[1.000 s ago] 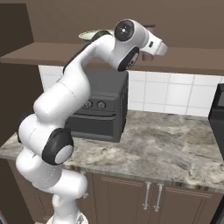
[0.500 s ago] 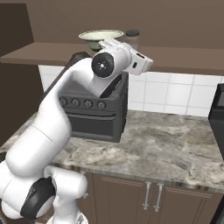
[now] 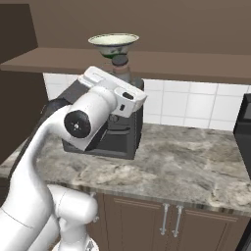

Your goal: Take the cinnamon bottle from the cabinet and place it on the dining table, next to the plate with the cupcake. Then take the chocolate from the dining counter and place it on the cupcake plate.

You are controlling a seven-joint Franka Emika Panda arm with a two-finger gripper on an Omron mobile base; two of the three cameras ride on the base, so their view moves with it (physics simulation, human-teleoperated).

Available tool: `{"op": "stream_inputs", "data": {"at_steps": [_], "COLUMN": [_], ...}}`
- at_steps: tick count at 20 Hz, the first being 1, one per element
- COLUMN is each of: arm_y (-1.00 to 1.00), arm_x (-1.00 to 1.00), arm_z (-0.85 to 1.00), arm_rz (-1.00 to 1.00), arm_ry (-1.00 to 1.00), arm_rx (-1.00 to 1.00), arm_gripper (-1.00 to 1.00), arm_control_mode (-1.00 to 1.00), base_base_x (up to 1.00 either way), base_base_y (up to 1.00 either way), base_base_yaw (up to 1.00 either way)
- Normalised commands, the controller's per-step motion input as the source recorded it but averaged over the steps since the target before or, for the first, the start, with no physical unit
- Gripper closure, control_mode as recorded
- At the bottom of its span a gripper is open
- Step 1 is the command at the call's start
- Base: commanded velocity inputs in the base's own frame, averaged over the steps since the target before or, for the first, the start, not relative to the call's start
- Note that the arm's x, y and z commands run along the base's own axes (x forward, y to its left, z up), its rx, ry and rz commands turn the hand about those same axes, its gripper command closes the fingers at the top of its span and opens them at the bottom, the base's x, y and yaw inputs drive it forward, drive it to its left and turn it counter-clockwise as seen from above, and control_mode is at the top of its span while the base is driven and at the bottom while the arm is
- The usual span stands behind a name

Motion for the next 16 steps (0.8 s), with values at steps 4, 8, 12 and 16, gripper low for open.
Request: {"op": "stream_inputs", "data": {"at_steps": [4,8,12,16], "arm_y": [0.37,0.41,0.1,0.0], "arm_x": [-0.99,-0.89,-0.31,0.0], "arm_z": [-0.16,-0.1,-0.03,0.0], "arm_rz": [0.0,0.0,0.0,0.0], "arm_ry": [0.0,0.03,0.03,0.0], "arm_rx": [0.0,-0.01,0.0,0.0], "arm_gripper": [1.0,1.0,1.0,1.0], "arm_control_mode": [-1.0,-1.0,1.0,1.0], "base_base_x": [0.0,0.0,-0.01,-0.24], "base_base_y": [0.0,0.0,0.02,-0.06], "base_base_yaw": [0.0,0.0,0.0,-0.07]}}
